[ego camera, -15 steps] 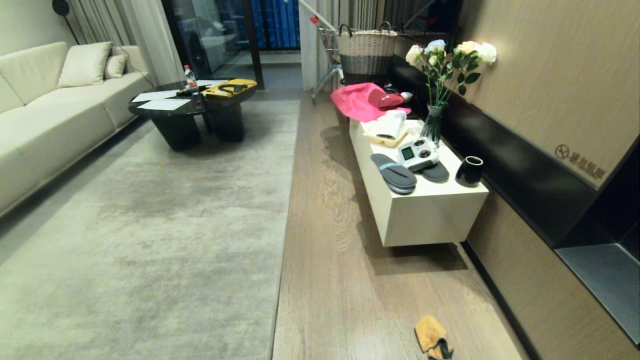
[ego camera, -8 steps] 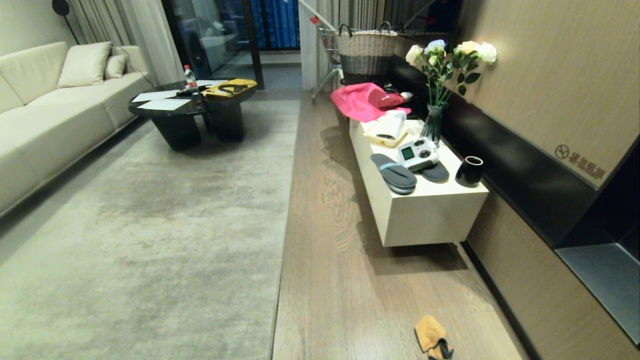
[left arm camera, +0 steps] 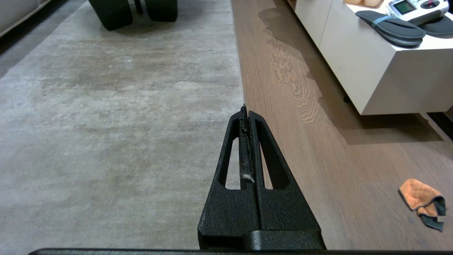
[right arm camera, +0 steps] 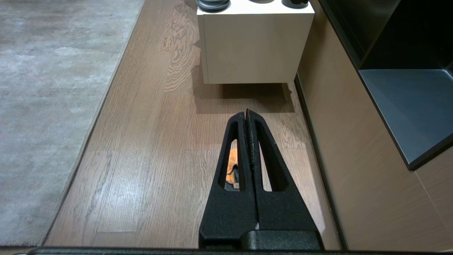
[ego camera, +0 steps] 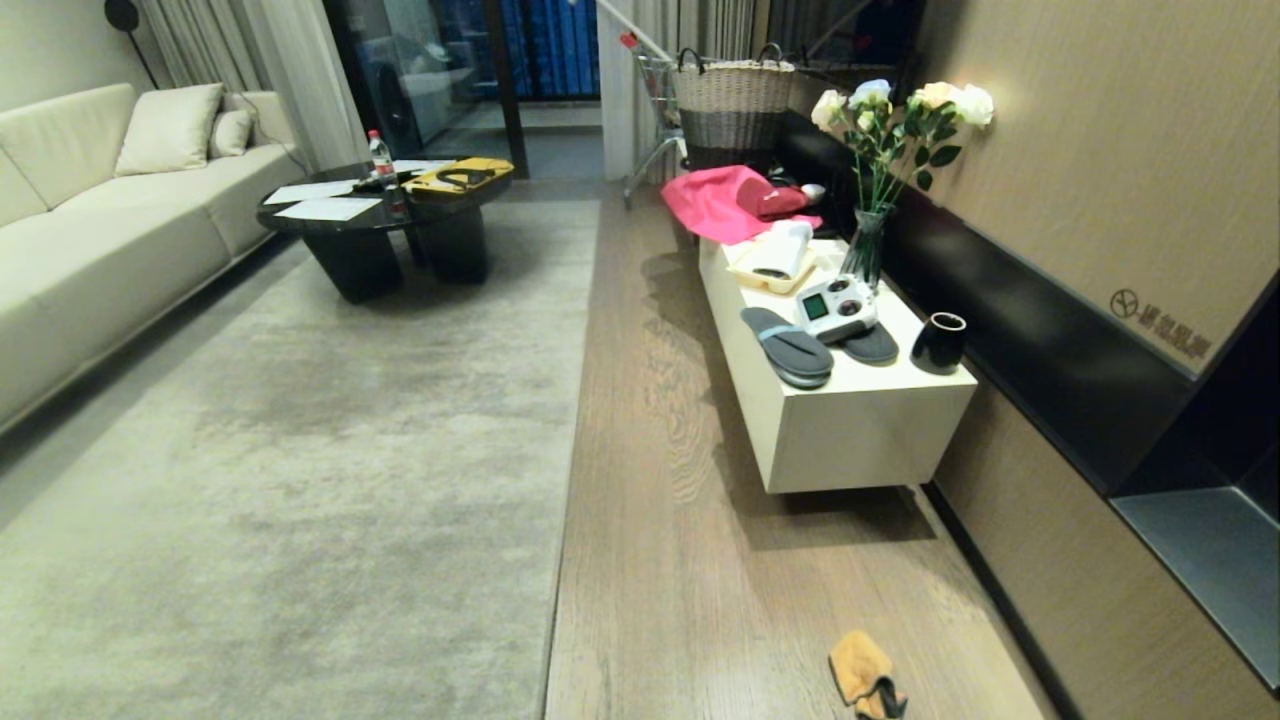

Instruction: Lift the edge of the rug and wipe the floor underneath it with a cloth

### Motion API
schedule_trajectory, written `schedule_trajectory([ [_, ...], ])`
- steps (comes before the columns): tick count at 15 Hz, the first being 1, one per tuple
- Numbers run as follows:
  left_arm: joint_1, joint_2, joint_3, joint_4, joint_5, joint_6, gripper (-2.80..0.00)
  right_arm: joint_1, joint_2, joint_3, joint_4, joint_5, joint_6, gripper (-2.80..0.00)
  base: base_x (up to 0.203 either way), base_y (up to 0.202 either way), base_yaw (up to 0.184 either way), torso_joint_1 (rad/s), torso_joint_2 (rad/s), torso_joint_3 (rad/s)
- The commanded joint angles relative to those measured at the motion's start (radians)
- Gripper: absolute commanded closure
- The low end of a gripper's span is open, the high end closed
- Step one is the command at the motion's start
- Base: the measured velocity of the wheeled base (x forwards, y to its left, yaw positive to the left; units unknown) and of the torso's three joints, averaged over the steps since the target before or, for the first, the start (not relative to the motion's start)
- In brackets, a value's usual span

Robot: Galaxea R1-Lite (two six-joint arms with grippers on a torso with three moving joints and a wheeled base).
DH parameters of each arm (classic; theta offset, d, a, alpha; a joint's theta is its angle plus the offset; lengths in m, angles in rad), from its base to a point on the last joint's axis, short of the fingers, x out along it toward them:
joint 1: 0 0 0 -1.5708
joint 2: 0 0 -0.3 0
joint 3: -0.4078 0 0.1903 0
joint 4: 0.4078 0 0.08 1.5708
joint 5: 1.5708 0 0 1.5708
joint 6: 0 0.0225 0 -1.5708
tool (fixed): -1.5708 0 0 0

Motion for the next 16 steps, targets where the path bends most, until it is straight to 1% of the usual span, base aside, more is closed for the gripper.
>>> schedule_trajectory([
  [1,0.0,0.002,0.0,0.0,0.0,0.0,0.0,0.0,0.001,0.002,0.001,0.0,0.0,0.0,0.0,0.0,0.0,0.0,0.0,0.0],
  [12,0.0,0.002,0.0,0.0,0.0,0.0,0.0,0.0,0.0,0.002,0.001,0.0,0.001,0.0,0.0,0.0,0.0,0.0,0.0,0.0],
  [14,0.0,0.002,0.0,0.0,0.0,0.0,0.0,0.0,0.0,0.002,0.001,0.0,0.0,0.0,0.0,0.0,0.0,-0.004,-0.22,-0.244],
  [16,0.0,0.002,0.0,0.0,0.0,0.0,0.0,0.0,0.002,0.002,0.001,0.0,0.001,0.0,0.0,0.0,0.0,0.002,-0.36,-0.364],
])
